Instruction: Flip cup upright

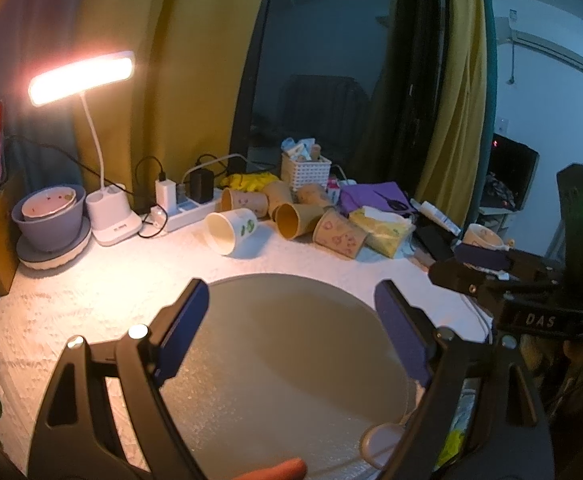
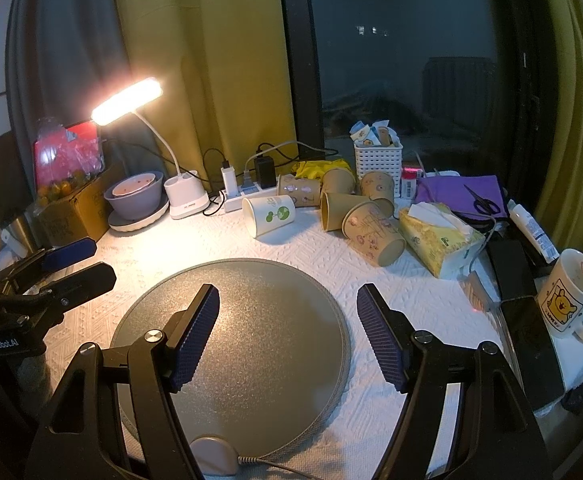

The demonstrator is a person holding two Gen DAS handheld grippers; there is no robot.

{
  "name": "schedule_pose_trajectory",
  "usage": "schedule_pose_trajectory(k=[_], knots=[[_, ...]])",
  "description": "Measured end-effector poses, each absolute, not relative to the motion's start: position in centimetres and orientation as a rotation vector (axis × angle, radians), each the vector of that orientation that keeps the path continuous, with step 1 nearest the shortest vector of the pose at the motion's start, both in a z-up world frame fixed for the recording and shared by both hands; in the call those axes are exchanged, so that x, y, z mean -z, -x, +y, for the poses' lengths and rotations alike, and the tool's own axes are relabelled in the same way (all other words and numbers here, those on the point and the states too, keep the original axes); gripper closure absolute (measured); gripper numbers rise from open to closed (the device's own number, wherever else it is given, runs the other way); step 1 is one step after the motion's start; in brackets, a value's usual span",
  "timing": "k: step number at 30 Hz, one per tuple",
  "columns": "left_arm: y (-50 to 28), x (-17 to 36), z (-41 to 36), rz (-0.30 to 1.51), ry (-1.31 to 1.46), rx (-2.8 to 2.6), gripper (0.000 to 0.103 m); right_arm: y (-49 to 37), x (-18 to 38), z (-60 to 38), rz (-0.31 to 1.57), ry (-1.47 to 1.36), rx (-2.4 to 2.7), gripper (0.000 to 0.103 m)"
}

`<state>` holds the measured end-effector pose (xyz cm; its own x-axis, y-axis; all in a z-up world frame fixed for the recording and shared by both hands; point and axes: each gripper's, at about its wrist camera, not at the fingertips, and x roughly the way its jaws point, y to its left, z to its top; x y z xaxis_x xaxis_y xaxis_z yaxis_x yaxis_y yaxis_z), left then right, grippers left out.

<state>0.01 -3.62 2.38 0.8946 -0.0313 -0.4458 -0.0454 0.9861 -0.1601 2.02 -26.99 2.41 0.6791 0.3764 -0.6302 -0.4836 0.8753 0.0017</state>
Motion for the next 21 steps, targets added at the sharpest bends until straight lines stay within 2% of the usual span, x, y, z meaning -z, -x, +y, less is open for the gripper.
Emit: schedule_pose_trajectory(k=[21], knots=[[-4.1, -0.7, -4.5, 0.563, 0.155, 0.001, 0.017, -5.2, -1.0, -28.9, 0.707, 0.148, -0.446, 0.029]])
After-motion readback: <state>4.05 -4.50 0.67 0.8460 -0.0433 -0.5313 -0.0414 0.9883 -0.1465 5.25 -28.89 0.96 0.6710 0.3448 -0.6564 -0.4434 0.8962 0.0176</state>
